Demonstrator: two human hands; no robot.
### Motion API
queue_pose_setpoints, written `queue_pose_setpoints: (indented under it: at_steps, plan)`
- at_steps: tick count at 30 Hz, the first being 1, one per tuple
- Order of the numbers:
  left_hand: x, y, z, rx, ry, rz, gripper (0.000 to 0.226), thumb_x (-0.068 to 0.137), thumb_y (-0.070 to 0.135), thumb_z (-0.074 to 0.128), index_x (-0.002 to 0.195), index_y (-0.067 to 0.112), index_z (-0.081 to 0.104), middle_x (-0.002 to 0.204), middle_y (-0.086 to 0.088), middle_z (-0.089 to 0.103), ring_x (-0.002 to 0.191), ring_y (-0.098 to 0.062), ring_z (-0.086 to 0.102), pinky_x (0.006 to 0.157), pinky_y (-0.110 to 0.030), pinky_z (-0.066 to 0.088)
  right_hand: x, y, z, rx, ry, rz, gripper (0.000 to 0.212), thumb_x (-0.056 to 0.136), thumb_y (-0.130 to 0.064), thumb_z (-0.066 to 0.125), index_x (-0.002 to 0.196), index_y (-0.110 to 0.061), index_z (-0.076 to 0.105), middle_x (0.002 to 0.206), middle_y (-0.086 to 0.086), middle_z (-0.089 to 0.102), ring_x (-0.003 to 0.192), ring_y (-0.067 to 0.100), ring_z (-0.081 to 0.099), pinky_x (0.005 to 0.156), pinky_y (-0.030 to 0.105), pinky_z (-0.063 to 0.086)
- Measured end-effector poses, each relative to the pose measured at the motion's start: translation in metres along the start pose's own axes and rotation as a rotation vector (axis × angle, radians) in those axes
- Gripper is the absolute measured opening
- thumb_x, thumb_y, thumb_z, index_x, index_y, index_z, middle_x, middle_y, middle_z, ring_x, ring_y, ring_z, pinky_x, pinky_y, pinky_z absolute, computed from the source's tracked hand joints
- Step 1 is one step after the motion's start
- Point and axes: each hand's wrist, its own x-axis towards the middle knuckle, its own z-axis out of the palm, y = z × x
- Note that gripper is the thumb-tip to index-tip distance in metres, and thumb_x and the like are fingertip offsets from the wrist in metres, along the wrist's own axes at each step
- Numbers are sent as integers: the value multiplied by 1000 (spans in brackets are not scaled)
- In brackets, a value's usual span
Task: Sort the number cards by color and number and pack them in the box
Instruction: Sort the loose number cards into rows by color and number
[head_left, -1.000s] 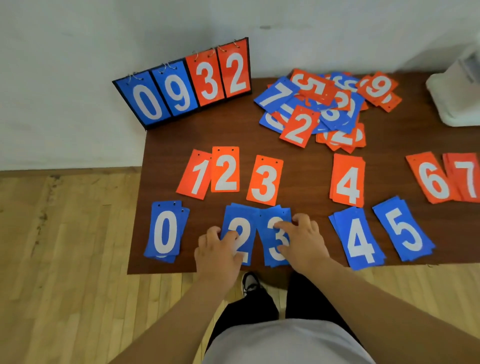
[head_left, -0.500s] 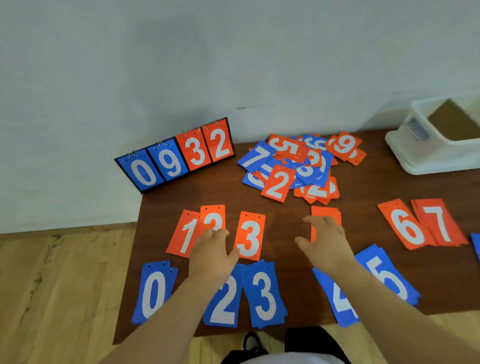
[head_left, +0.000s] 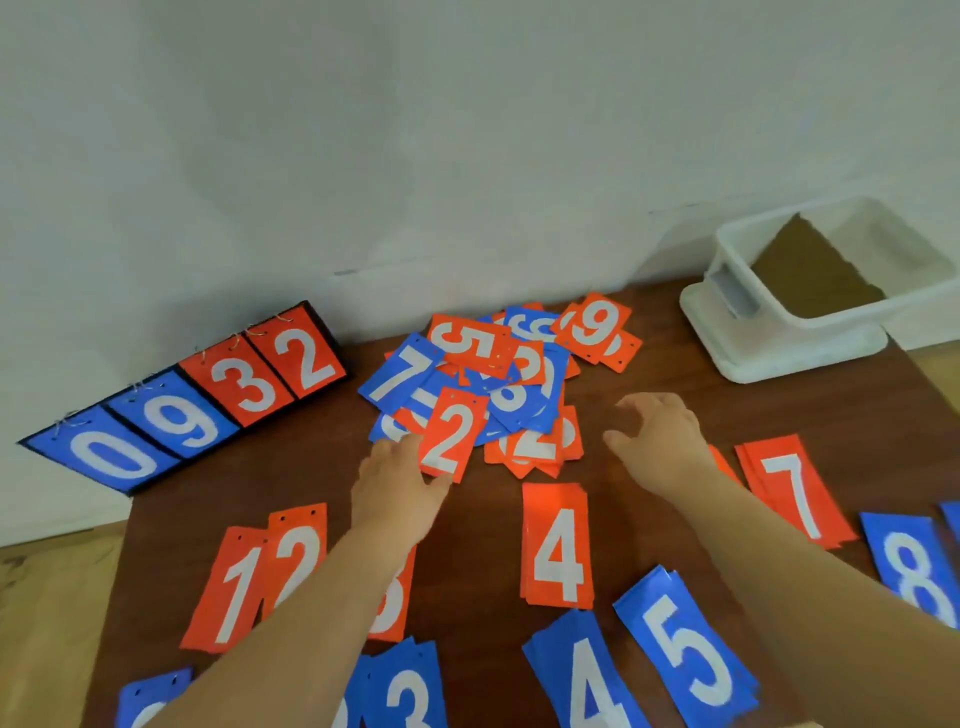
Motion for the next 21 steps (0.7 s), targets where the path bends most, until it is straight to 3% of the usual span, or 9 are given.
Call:
queue_pose_setpoints:
  at_steps: [6, 10, 12, 18, 21]
  plan:
    - [56, 27, 30, 45, -27, -77, 75, 86, 60, 67, 149, 32, 36, 152, -9, 35, 135, -35, 43, 103, -50, 47, 131, 20, -8, -128, -15, -65, 64, 86, -56, 58, 140, -24, 53, 143, 13, 51, 131, 37, 47, 109, 48, 41]
    - [70, 35, 51, 103, -67, -139, 82, 86, 59, 70, 153, 38, 29, 157, -10, 27, 142, -37, 33, 109, -50, 43, 166, 34, 16, -356, -101, -117, 68, 99, -59, 41, 158, -31, 25, 168, 8, 13, 153, 38, 12, 119, 53, 26]
    - [71, 36, 57, 91, -25, -160, 80, 84, 59, 71, 151, 40, 33, 155, -10, 30, 141, -36, 35, 109, -50, 44, 160, 46, 26, -415, -82, -144, 65, 101, -59, 34, 160, -32, 21, 170, 7, 10, 155, 35, 7, 121, 51, 23]
    - [62, 39, 60, 98, 74, -187, 74, 80, 60, 75, 143, 38, 44, 142, -8, 46, 131, -34, 43, 102, -48, 46, 134, 72, 20, -255, 47, -136, 52, 96, -48, 59, 137, -17, 61, 156, 16, 42, 146, 34, 34, 118, 44, 31]
    - [59, 49, 58, 120, 91, -173, 69, 81, 57, 77, 139, 37, 46, 136, -6, 47, 126, -32, 48, 98, -46, 48, 143, 66, 10, -248, 36, -93, 43, 87, -50, 70, 111, -14, 69, 134, 14, 59, 124, 30, 53, 106, 39, 42]
